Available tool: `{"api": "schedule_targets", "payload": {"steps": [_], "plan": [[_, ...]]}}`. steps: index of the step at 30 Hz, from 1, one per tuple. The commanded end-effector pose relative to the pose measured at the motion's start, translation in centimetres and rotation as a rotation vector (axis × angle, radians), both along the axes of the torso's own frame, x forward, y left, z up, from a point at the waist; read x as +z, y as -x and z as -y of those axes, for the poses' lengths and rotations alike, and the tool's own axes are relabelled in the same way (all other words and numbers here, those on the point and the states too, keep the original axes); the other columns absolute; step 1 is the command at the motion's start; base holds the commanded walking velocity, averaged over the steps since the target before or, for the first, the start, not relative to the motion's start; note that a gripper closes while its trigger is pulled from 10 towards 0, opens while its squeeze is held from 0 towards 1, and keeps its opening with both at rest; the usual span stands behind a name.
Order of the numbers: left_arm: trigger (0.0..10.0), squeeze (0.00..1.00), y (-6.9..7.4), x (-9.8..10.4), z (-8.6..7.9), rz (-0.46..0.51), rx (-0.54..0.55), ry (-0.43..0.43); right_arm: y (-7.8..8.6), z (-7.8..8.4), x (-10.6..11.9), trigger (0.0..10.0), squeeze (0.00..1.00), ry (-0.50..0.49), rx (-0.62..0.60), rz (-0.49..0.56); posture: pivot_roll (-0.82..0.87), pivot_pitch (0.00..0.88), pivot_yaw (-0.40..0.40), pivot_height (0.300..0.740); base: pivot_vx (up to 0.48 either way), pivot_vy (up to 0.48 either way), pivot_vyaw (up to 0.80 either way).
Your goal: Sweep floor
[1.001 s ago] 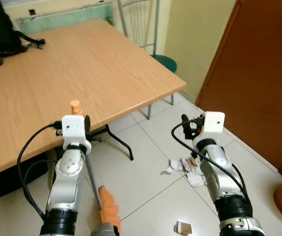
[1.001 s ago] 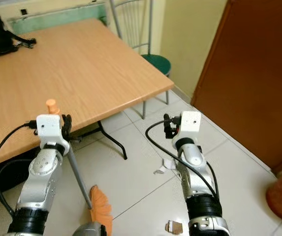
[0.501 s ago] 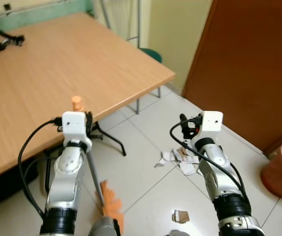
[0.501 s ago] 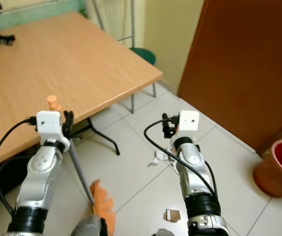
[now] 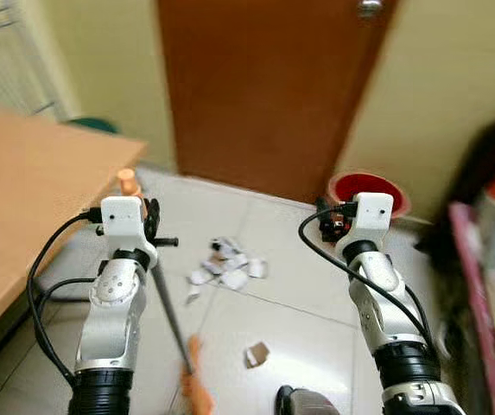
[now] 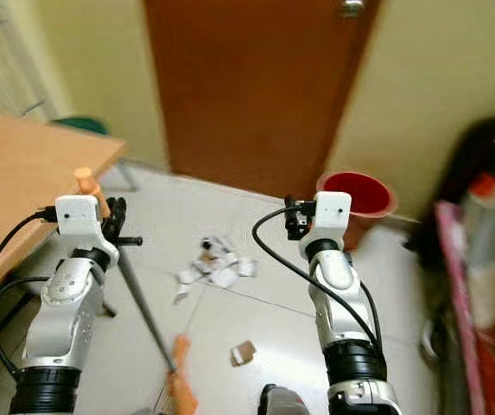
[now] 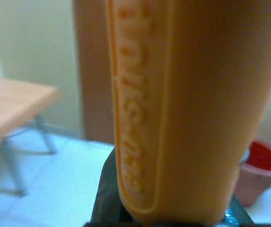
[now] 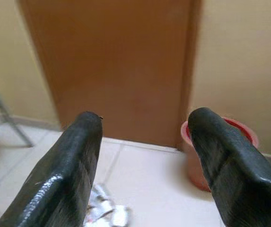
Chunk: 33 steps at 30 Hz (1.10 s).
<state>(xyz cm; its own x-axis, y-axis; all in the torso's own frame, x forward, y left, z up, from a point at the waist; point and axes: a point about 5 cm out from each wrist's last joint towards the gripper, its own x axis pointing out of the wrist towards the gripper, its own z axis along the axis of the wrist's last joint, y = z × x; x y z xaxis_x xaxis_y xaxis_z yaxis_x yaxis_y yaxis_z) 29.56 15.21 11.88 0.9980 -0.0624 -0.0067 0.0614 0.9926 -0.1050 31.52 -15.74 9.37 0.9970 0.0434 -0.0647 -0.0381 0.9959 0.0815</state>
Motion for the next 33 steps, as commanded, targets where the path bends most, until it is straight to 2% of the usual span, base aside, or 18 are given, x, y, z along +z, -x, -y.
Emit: {"api": "schedule_targets", "payload": {"steps": [1, 4, 14, 26, 33], "plan": [[10.0, 0.00, -0.14, 0.09, 0.01, 0.006, 0.000, 0.042, -0.41, -0.35, 0.84, 10.0, 0.00, 0.003, 0.018, 0.032, -0.01, 0.000, -0.028, 0.740, 0.000, 0.000, -0.80], [10.0, 0.00, -0.17, -0.06, -0.34, -0.004, 0.020, 0.047, -0.42, -0.44, 0.90, 10.0, 0.00, 0.006, 0.024, 0.036, -0.01, 0.000, -0.028, 0.740, 0.000, 0.000, -0.74], [10.0, 0.00, -0.13, -0.15, -0.61, -0.011, 0.035, 0.057, -0.32, -0.91, 1.10, 10.0, 0.00, -0.003, 0.044, 0.048, -0.01, 0.000, -0.026, 0.740, 0.000, 0.000, 0.00], [10.0, 0.00, 0.05, -0.44, -0.69, -0.024, 0.028, 0.051, -0.11, -0.97, 0.81, 10.0, 0.00, -0.010, 0.042, 0.037, -0.01, 0.000, -0.024, 0.740, 0.000, 0.274, 0.00], [10.0, 0.00, 0.00, -0.36, -0.57, -0.024, 0.021, 0.050, -0.15, -0.81, 0.91, 10.0, 0.00, -0.008, 0.035, 0.034, -0.02, 0.000, -0.023, 0.740, 0.000, 0.306, -0.80]]}}
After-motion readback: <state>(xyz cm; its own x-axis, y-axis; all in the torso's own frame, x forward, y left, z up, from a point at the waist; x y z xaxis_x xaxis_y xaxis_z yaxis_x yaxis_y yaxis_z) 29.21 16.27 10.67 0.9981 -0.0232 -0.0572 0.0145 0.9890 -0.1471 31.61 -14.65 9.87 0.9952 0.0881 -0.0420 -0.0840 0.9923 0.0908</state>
